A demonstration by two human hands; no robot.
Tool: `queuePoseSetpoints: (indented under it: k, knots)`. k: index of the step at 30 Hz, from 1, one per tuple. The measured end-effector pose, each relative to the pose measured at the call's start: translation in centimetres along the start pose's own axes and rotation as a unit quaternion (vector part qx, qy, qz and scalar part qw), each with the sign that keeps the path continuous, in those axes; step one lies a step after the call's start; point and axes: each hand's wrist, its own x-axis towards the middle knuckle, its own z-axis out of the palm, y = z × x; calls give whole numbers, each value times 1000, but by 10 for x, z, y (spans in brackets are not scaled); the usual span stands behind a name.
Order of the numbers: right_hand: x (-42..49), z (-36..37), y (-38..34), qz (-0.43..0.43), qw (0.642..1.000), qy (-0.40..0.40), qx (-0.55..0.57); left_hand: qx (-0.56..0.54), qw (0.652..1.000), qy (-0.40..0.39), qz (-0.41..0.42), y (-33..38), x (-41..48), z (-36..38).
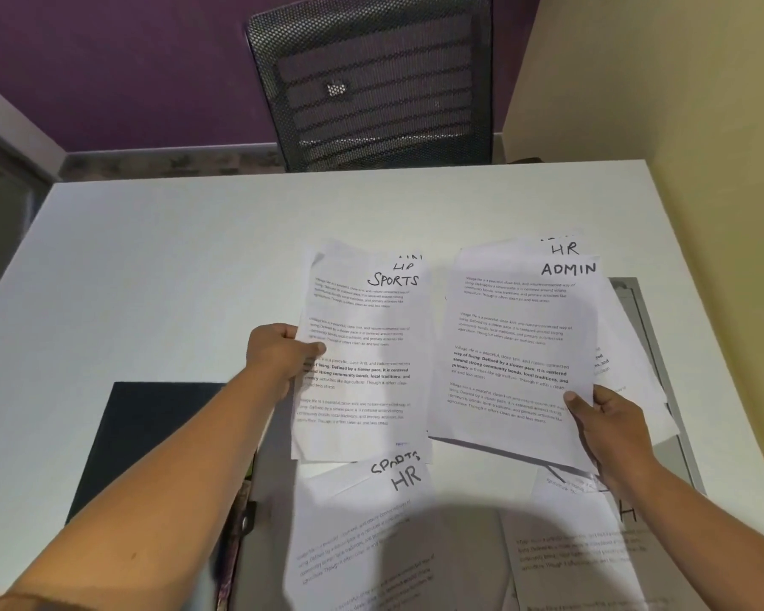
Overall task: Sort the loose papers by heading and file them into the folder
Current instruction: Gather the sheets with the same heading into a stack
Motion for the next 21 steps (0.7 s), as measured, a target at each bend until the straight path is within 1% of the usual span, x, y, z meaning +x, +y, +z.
queuePoseSetpoints:
  k: [3,6,8,10,12,15,18,21]
  knots:
    - [-1,0,-1,1,1000,1,-6,21,999,34,24,0,-1,-2]
    - [0,0,-1,0,1000,2,-6,-19,998,51,29,4,-1,-5]
    - [0,0,-1,-1,1000,0,-5,-24,997,66,38,7,0,-8]
    - [0,0,-1,2,1000,0,0,24,992,74,94,9,-2,-15]
    - [0,0,-2,4,1000,-1,2,86,981,78,155,9,-4,-22]
    - [-1,0,-1,3,1000,-1,-6,138,958,134,211,8,-8,-32]
    - [-2,0,-2,3,1000,-3,-10,140,952,175,210,10,-11,-38]
    - [-3,0,-4,-2,1000,-3,-14,121,957,181,193,11,-13,-41]
